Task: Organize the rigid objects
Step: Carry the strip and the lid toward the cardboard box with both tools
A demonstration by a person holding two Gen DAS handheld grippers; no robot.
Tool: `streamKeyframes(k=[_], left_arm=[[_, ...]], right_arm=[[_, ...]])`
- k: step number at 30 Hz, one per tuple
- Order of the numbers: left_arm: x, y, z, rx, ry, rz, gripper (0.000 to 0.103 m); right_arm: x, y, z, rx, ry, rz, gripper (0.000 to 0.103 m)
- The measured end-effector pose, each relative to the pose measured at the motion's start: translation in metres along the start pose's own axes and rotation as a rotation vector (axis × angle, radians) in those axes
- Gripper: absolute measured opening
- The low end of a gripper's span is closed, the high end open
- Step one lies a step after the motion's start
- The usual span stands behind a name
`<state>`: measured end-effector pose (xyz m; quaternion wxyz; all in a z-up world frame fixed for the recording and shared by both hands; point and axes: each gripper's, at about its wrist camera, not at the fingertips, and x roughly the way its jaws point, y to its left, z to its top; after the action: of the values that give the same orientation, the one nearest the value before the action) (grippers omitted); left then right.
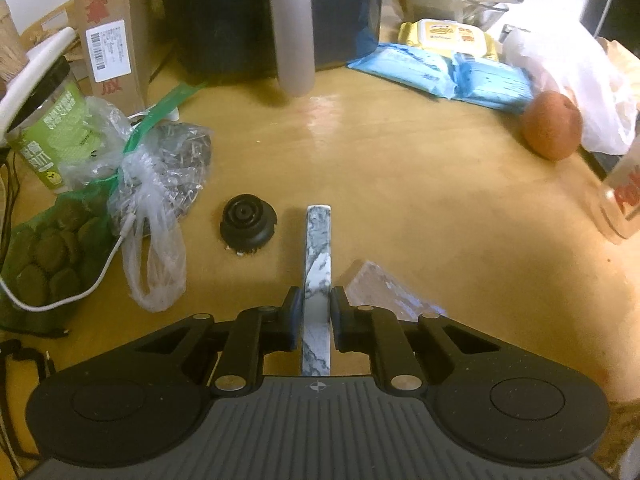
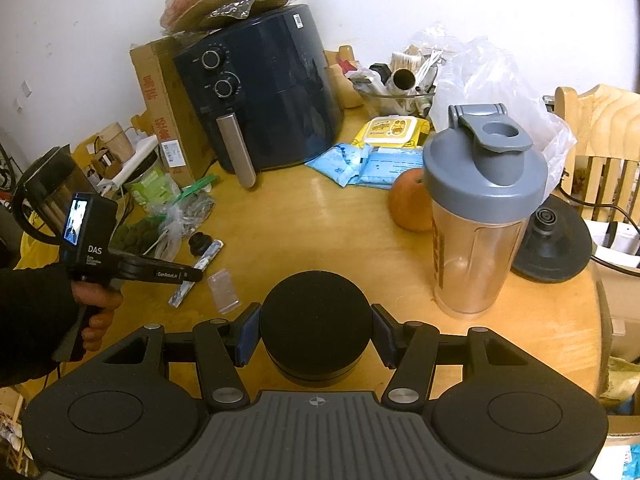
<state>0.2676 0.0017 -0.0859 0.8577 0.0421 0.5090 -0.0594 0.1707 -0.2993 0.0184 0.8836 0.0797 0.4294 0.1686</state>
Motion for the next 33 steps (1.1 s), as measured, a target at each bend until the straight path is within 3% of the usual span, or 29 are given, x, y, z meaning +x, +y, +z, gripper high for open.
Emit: streamKeyframes(k=[15, 33], left_arm=[[-0.06, -0.004, -0.024, -0.028, -0.056, -0.037, 0.016], [-0.139, -0.003, -0.061, -0.087, -0.13, -0.139, 0.016]], right_arm=[[-0.003, 0.015, -0.005, -0.024, -0.001, 0.031, 0.06], [-0.011, 0.037, -0.009, -0.048, -0.014, 0.067, 0.06]])
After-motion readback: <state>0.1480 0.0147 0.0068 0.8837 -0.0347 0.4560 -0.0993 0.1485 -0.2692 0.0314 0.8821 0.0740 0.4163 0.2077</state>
